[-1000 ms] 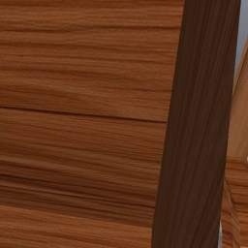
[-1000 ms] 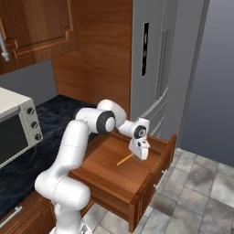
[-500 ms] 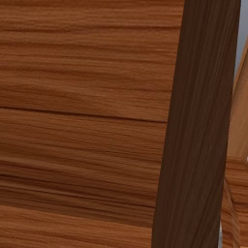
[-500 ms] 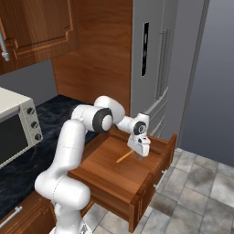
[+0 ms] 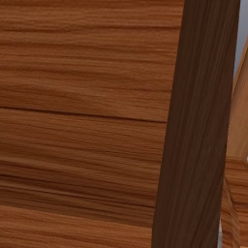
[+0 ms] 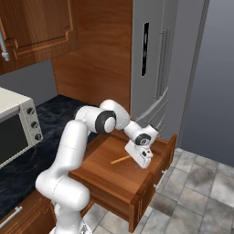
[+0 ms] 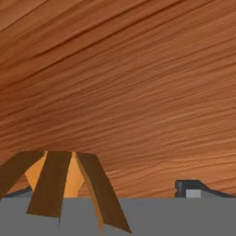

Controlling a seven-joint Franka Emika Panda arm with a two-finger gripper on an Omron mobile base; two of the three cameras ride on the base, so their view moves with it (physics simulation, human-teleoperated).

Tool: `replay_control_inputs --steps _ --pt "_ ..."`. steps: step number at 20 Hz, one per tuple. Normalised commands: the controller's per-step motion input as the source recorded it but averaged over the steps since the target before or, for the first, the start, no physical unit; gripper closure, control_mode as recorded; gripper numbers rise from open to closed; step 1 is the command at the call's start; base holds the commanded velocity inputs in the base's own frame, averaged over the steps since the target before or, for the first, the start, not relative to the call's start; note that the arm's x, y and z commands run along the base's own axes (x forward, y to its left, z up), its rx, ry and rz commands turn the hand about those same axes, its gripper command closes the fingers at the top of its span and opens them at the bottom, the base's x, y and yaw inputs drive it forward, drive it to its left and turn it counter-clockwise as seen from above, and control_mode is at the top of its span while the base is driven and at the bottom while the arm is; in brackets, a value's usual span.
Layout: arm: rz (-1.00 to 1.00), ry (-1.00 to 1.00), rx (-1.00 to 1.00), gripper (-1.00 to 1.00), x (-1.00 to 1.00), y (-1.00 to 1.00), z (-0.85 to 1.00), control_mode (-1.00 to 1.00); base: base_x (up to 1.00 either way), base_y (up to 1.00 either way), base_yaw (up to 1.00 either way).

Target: Organize the utensils by type. Pick up the wooden spoons from the counter and place them in the open cabinet. Then pick up the metallic utensils from the counter and place them in the open drawer.

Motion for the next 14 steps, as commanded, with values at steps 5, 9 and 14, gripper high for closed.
replay_control_inputs --steps 5,9,14 --pt "0.00 -0.04 0.08 -1.00 0.38 0.12 -0.04 -1.00 0.00 0.00 0.00" --pt "0.00 0.00 -0.14 -1.00 0.41 0.25 0.00 -1.00 0.00 0.00 0.00" --pt "0.00 -0.01 -0.28 -1.00 0.16 0.30 -0.23 -1.00 0.00 0.00 0.00"
